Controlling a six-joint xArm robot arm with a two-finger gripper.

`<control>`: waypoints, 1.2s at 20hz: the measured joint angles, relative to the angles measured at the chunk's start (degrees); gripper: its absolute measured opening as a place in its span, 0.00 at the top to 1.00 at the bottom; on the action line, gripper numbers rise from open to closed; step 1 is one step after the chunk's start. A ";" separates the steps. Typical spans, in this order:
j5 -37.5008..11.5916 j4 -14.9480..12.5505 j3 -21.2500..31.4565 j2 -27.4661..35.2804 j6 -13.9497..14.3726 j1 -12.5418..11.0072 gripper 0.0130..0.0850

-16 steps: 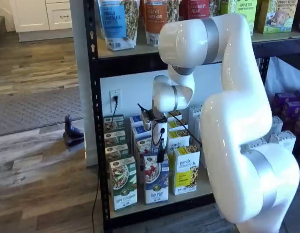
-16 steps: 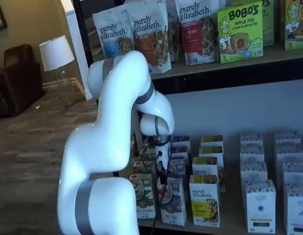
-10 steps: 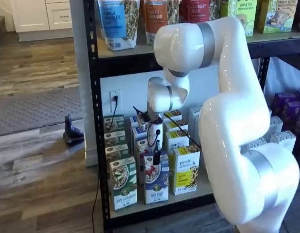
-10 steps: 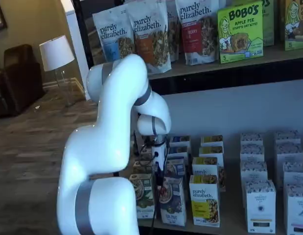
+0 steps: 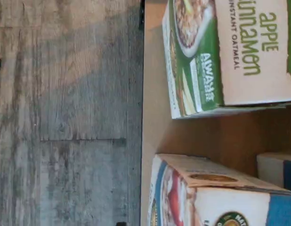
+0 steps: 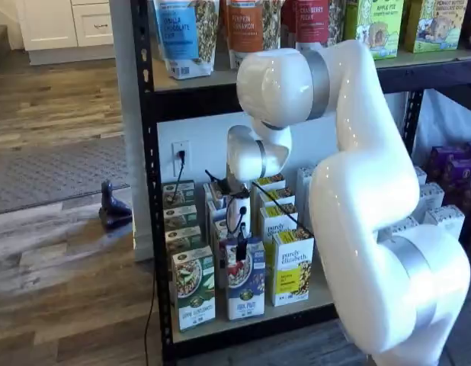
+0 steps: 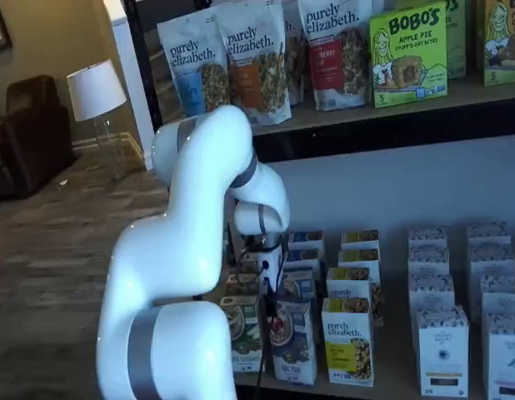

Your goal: Pick up the blue and white box that is on the bottom shelf, the second box from the left

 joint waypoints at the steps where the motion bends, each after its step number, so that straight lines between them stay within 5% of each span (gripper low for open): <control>1: 0.29 -0.29 -0.89 0.67 0.23 -0.01 0.00; 14: 2.32 -1.98 -8.02 6.26 1.27 -0.43 0.00; 24: 5.98 -5.27 -12.07 9.15 4.65 0.30 0.00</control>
